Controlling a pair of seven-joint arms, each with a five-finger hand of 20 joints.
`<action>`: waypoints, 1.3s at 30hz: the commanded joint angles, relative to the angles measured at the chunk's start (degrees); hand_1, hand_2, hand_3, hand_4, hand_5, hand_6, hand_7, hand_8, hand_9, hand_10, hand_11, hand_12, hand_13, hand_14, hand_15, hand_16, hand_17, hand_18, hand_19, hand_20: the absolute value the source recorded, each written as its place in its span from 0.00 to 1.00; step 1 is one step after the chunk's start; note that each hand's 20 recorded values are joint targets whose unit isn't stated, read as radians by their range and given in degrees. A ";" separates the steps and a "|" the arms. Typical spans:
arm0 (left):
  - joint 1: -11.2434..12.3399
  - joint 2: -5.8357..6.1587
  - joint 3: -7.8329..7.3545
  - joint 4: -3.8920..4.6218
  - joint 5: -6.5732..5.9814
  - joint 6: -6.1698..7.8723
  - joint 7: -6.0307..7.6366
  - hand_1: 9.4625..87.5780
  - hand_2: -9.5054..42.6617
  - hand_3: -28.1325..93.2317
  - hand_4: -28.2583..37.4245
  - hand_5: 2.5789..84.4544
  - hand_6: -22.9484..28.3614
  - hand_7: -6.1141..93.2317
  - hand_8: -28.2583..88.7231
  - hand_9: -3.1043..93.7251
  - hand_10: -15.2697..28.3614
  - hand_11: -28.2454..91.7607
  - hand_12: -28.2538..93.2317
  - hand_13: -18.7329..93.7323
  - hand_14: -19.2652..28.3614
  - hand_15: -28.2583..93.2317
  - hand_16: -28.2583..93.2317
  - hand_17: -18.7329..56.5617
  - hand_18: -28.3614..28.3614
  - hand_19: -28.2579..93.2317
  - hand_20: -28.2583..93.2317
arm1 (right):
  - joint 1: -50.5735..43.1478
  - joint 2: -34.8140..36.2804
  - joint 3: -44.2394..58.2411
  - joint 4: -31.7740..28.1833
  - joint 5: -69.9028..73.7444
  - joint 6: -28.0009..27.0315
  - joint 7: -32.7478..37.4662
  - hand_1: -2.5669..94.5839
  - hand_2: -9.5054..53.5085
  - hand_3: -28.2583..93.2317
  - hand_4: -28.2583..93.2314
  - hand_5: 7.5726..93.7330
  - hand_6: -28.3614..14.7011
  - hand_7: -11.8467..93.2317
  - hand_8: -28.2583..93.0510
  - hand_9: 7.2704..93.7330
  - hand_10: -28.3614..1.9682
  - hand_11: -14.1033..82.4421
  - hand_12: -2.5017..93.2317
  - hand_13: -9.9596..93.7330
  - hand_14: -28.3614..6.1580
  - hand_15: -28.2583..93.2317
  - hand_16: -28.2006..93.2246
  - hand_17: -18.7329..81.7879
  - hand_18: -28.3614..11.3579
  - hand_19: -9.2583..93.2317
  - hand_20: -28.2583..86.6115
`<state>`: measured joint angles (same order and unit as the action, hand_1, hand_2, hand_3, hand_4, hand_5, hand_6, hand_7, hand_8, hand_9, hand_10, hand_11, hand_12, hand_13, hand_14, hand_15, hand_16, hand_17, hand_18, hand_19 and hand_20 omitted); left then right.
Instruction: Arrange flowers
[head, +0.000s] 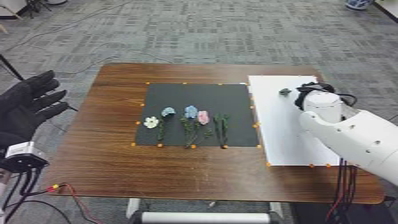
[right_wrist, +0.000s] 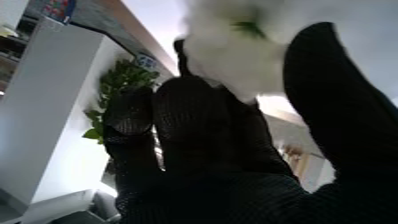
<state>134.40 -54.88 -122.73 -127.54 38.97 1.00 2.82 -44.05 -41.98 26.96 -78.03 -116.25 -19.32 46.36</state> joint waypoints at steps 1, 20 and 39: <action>0.41 -0.45 -0.12 -0.27 0.13 0.05 -0.11 0.19 0.07 0.80 0.00 0.29 0.50 0.30 0.15 0.24 0.61 0.45 0.33 0.28 0.71 0.59 0.16 0.15 0.87 0.57 0.29 | -0.80 -0.20 -2.22 -2.27 -4.40 5.21 -1.16 0.48 0.00 0.93 0.00 0.51 0.61 0.54 0.20 0.62 0.58 0.52 0.47 0.72 0.59 0.91 0.50 0.55 0.18 0.97 0.67; -0.29 0.22 0.65 0.25 0.09 -0.54 -0.57 0.19 0.07 0.80 0.00 0.29 0.51 0.30 0.15 0.24 0.62 0.45 0.33 0.28 0.71 0.59 0.16 0.15 0.87 0.57 0.29 | -1.93 1.15 -3.65 -17.63 -2.22 23.47 -12.88 0.56 0.00 0.93 0.03 0.74 0.69 0.61 0.29 0.86 0.71 0.46 0.62 0.80 0.68 0.89 0.55 0.62 0.21 1.00 0.68; -0.93 0.44 0.98 0.48 0.02 -0.46 -0.81 0.19 0.06 0.81 0.00 0.29 0.50 0.31 0.14 0.24 0.61 0.46 0.33 0.28 0.71 0.60 0.15 0.15 0.87 0.57 0.29 | 3.29 -6.07 -11.32 -15.72 -4.31 22.57 -17.20 0.56 0.00 0.92 0.02 0.74 0.69 0.61 0.29 0.86 0.71 0.46 0.62 0.80 0.68 0.89 0.55 0.62 0.21 1.00 0.69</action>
<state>133.23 -54.28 -121.72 -127.09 38.98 0.80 2.39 -42.35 -45.96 17.15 -93.19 -118.32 3.84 31.77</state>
